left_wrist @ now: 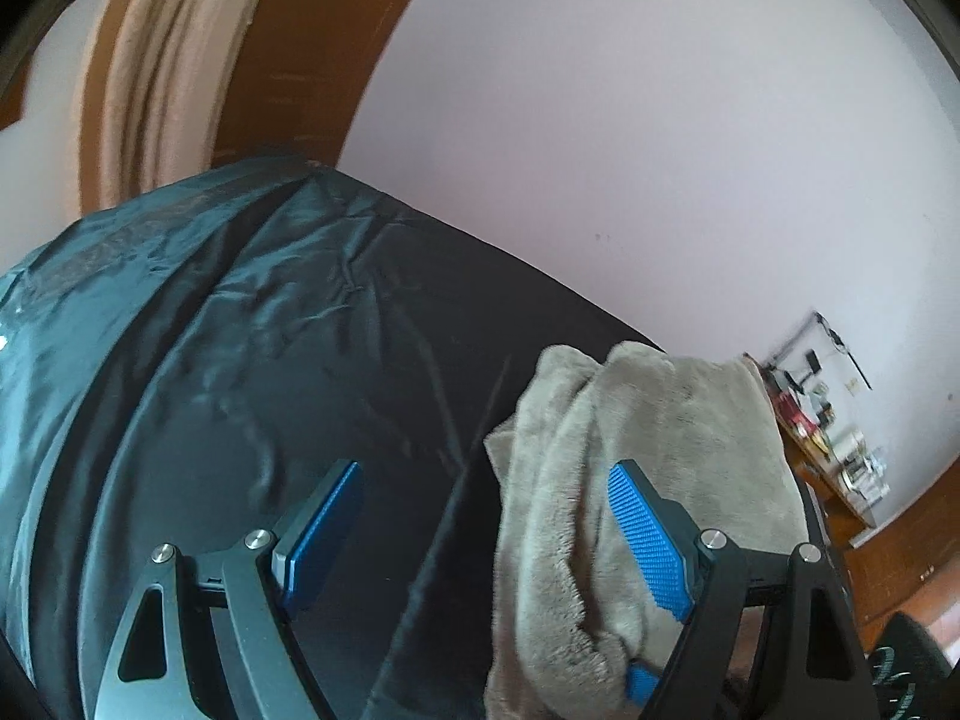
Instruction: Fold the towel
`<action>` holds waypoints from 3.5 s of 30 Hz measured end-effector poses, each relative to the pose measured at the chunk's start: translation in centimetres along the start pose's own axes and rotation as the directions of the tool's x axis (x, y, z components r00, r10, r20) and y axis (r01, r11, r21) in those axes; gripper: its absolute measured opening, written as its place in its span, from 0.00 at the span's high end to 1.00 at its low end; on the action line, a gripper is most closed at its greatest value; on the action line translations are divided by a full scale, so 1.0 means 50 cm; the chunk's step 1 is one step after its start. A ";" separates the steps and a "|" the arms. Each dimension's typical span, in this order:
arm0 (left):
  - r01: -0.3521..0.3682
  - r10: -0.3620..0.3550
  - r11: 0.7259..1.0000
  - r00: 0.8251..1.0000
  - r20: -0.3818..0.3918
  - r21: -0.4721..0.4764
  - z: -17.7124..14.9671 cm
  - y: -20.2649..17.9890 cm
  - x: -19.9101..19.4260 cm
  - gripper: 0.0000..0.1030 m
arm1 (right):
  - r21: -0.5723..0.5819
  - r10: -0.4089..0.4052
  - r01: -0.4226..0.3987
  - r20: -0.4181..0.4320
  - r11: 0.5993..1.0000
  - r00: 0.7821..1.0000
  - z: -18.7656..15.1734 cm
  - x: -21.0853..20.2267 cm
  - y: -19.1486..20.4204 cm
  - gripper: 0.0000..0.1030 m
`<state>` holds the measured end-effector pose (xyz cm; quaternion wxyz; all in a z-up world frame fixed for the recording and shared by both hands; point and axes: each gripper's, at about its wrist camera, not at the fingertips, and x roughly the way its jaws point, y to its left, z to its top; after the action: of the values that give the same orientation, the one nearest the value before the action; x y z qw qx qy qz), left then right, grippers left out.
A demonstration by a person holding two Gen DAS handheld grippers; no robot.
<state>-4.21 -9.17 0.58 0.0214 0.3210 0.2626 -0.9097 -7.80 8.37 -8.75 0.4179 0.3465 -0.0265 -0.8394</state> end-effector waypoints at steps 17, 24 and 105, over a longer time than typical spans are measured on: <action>-0.223 0.243 0.958 0.966 -0.090 0.182 -0.040 -0.027 0.080 0.17 | -0.016 -0.024 0.025 0.068 1.000 0.997 -0.018 -0.078 0.005 0.23; -0.312 0.336 0.909 0.941 -0.041 0.277 -0.055 -0.041 0.097 0.17 | 0.062 -0.234 0.226 0.198 0.972 0.952 -0.018 -0.179 -0.049 0.19; 0.363 -0.375 0.924 0.804 -0.462 -0.118 0.004 0.069 0.230 0.04 | -0.009 -0.252 0.254 0.091 0.967 0.963 -0.059 -0.145 -0.071 0.01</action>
<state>-12.76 -10.73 -7.73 -0.2171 0.4771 0.3277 -0.7860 -5.47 16.62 -8.13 0.3093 0.3052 0.0079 -0.9007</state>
